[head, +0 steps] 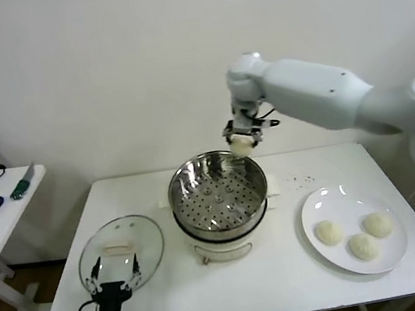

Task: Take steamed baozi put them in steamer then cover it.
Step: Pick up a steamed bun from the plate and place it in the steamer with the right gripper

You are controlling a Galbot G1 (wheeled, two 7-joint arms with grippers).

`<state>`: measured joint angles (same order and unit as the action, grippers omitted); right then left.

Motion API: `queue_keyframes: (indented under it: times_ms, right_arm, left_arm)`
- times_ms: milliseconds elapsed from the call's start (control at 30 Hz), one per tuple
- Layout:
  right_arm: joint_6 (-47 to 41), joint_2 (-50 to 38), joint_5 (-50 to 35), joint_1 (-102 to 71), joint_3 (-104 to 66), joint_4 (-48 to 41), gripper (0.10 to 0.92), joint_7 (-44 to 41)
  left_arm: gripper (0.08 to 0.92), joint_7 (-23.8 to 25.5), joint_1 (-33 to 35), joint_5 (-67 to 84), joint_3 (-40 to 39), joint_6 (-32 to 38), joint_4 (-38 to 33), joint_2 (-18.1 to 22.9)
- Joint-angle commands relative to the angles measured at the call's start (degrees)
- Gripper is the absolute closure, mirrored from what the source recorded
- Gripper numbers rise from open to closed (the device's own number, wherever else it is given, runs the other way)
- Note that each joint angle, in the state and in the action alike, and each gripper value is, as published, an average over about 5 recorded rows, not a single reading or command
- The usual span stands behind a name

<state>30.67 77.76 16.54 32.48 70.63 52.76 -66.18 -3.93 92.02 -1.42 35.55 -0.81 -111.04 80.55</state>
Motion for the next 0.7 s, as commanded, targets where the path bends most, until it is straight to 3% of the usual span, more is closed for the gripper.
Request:
queue_keyframes:
  times_ms: [33,700]
  right_arm:
    - [2.6,8.5,1.6,-2.8,0.8,-4.3,0.312,0.4]
    - [2.8,11.6,6.6,-9.2,0.6,-10.7,0.274,1.6]
  left_arm:
    - [0.177,-0.1,0.2,0.3,0.1,-0.3,-0.3,-0.2]
    - [0.177,0.0,1.6,0.7,-0.4,-0.2,-1.9,0.4]
